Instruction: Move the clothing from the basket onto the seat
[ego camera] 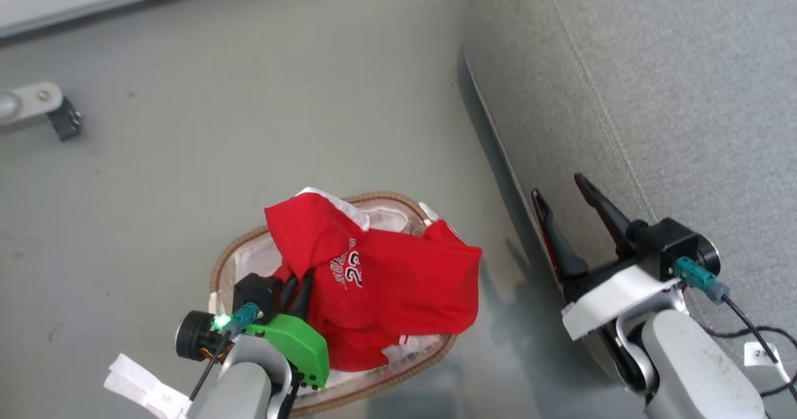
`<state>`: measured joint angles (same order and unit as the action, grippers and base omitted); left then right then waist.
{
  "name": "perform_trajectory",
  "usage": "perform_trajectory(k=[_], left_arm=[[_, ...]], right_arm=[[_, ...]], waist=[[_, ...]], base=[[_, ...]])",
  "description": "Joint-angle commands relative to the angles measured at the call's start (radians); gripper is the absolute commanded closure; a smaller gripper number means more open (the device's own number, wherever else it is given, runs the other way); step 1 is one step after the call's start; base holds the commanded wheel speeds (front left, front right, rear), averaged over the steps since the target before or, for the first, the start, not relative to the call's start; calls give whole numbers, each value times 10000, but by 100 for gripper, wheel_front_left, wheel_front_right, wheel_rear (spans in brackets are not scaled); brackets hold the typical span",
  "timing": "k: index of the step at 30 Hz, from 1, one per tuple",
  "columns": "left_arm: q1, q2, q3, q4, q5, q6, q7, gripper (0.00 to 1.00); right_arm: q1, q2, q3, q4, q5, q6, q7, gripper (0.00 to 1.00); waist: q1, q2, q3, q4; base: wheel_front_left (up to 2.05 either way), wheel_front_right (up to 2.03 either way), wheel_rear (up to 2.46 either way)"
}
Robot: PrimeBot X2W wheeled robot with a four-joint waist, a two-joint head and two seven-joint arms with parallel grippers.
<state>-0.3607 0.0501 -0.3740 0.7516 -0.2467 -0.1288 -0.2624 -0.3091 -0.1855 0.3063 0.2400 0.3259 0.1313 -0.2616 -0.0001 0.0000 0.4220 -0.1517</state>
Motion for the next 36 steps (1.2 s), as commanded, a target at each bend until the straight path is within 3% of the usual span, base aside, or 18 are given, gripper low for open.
perform_trajectory(k=[1, 14, 25, 36], left_arm=[[371, 15, -24, -288, -120, -21, -34, 100], [1419, 13, 203, -3382, -262, -12, -35, 100], [1048, 16, -100, -4855, -519, 81, -35, 100], [573, 14, -1089, -5139, -848, 410, -35, 100]], right_arm=[[346, -54, -33, 81, 26, -10, -47, 0], [1878, 34, 186, 485, 73, -10, -47, 0], [2380, 25, 992, 572, -5, -10, -47, 0], [1251, -53, 3635, -53, -65, -12, -47, 0]], waist=[[1, 0, -1300, 676], [1, 0, -3286, 1243], [1, 0, -4092, 1380], [1, 0, -4116, 1824]], base=[[0, 0, 0], [0, 0, 0], [0, 0, 0], [0, 0, 0]])
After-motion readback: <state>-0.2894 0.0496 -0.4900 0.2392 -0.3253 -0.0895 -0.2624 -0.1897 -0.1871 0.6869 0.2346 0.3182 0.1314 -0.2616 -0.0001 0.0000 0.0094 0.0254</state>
